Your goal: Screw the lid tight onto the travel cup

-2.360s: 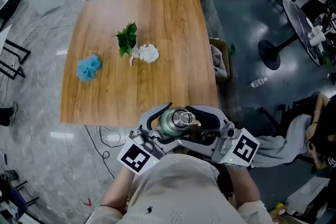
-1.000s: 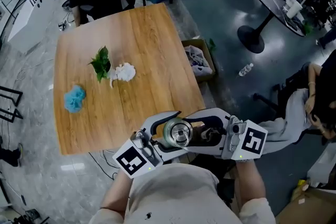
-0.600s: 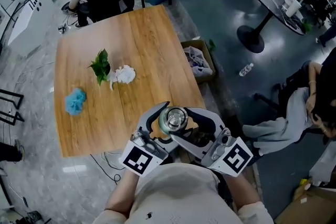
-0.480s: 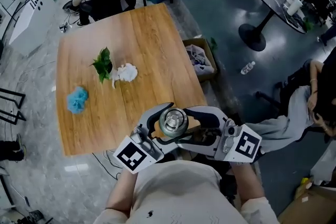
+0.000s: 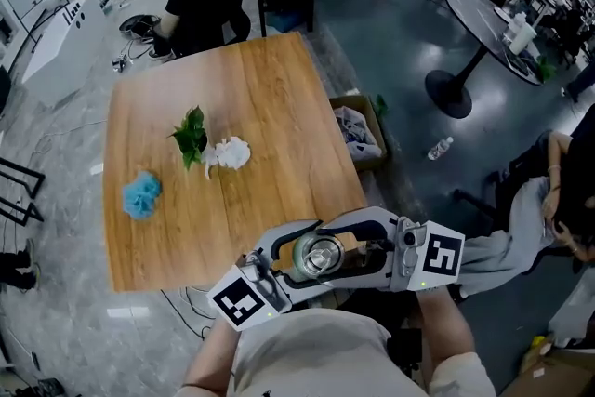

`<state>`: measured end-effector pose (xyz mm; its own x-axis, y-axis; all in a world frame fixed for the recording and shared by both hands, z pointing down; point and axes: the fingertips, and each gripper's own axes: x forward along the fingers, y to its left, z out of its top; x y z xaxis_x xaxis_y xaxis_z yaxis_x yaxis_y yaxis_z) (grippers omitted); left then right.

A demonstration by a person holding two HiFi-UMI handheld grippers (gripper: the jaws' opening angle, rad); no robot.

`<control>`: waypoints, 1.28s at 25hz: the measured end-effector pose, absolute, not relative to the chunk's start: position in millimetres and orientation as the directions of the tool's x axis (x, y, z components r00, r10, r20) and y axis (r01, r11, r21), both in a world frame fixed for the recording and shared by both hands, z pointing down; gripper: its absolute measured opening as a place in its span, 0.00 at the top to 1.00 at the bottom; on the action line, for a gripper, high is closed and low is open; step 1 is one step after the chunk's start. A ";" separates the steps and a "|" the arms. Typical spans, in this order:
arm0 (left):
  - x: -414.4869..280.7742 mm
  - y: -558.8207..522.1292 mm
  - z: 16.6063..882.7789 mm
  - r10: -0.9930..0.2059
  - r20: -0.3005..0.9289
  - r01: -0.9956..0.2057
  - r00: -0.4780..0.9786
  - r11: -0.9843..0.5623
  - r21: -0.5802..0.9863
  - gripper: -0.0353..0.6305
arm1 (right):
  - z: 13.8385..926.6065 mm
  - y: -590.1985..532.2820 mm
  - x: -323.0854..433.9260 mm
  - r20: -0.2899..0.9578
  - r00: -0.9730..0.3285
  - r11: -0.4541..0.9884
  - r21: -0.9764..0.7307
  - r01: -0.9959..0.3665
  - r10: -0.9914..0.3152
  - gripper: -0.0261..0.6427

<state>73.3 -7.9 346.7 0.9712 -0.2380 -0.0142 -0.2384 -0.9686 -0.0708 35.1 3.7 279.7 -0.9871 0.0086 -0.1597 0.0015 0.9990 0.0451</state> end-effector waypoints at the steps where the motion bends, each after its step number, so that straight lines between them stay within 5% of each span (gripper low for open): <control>1: 70.0 -14.7 348.0 -0.283 -0.011 -0.283 0.959 -0.956 -0.071 0.36 | 280.1 -2.4 33.5 -0.174 -0.983 0.997 0.045 -0.067 -0.058 0.58; 8: 57.7 -45.9 350.7 -0.468 0.002 -0.467 0.884 -0.882 0.071 0.36 | 280.4 -30.8 34.1 -0.211 -0.835 0.856 -0.015 -0.516 -0.507 0.59; 13: 56.5 -35.9 355.5 -0.385 -0.007 -0.384 0.923 -0.921 0.058 0.36 | 291.2 -19.6 36.6 -0.227 -0.926 0.953 -0.108 -0.283 -0.300 0.57; 20: 58.6 -19.9 354.9 -0.275 0.011 -0.275 0.961 -0.961 -0.017 0.36 | 282.8 -10.5 29.3 -0.163 -0.987 1.000 -0.013 -0.012 -0.014 0.58; 28: 44.2 -66.0 367.2 -0.604 0.046 -0.604 0.795 -0.797 -0.022 0.36 | 289.0 -47.4 21.9 -0.145 -0.878 0.889 -0.019 -0.458 -0.455 0.58; 32: 44.1 -57.3 370.1 -0.526 0.003 -0.521 0.851 -0.842 0.139 0.36 | 304.9 -38.8 23.8 -0.166 -0.916 0.931 -0.066 -0.358 -0.364 0.56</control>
<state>44.1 -57.3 370.1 0.8507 -0.5256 0.0027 -0.5208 -0.8423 0.1393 23.8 -38.8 304.9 -0.9164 -0.3642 -0.1659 -0.3583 0.9313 -0.0655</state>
